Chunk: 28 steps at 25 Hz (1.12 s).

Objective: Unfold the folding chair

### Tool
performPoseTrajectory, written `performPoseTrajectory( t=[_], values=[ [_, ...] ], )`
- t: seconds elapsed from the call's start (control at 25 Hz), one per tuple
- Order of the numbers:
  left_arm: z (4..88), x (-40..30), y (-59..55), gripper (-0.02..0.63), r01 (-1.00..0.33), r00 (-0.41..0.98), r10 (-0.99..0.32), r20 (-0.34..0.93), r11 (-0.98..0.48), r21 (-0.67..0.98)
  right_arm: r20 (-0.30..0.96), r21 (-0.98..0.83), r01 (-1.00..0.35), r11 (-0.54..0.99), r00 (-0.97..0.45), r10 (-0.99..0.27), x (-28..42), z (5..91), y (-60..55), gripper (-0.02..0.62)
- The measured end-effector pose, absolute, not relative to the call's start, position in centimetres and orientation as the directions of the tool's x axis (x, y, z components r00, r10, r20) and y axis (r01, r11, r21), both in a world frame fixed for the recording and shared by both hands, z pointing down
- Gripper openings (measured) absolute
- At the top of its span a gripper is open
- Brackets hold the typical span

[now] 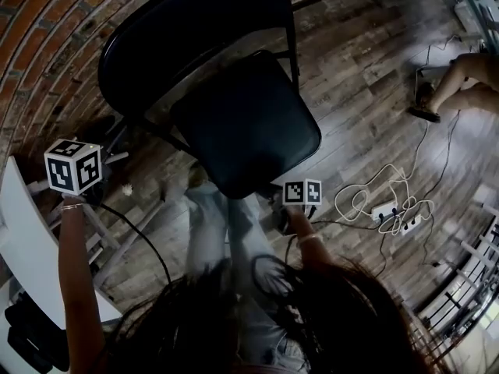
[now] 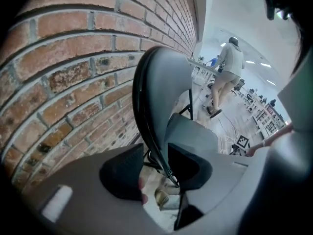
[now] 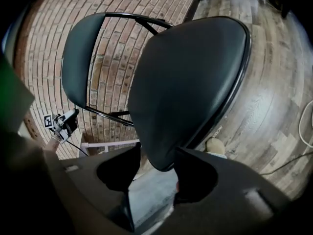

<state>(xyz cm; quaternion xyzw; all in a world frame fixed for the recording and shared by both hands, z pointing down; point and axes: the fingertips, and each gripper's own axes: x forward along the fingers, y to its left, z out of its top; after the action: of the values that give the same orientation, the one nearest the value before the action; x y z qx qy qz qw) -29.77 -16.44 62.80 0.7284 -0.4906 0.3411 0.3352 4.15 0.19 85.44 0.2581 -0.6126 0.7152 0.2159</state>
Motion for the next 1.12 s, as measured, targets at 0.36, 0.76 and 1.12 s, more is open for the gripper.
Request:
performPoseTrajectory(
  t=[0.36, 0.76, 1.12],
  values=[
    [64.7, -25.9, -8.6, 0.156, -0.945, 0.31, -0.472, 0.825, -0.25, 0.212, 0.661, -0.744, -0.661, -0.098, -0.749, 0.037, 5.5, 85.4, 2.3, 0.171],
    [64.4, -20.9, -1.5, 0.115, -0.936, 0.351, -0.492, 0.797, -0.156, 0.316, 0.663, -0.748, -0.663, 0.011, -0.747, 0.051, 3.5, 82.4, 3.6, 0.124],
    [61.0, -16.8, 3.4, 0.091, -0.911, 0.387, -0.534, 0.752, -0.094, 0.401, 0.687, -0.724, -0.687, 0.067, -0.726, -0.021, 5.2, 78.1, 5.9, 0.08]
  ],
)
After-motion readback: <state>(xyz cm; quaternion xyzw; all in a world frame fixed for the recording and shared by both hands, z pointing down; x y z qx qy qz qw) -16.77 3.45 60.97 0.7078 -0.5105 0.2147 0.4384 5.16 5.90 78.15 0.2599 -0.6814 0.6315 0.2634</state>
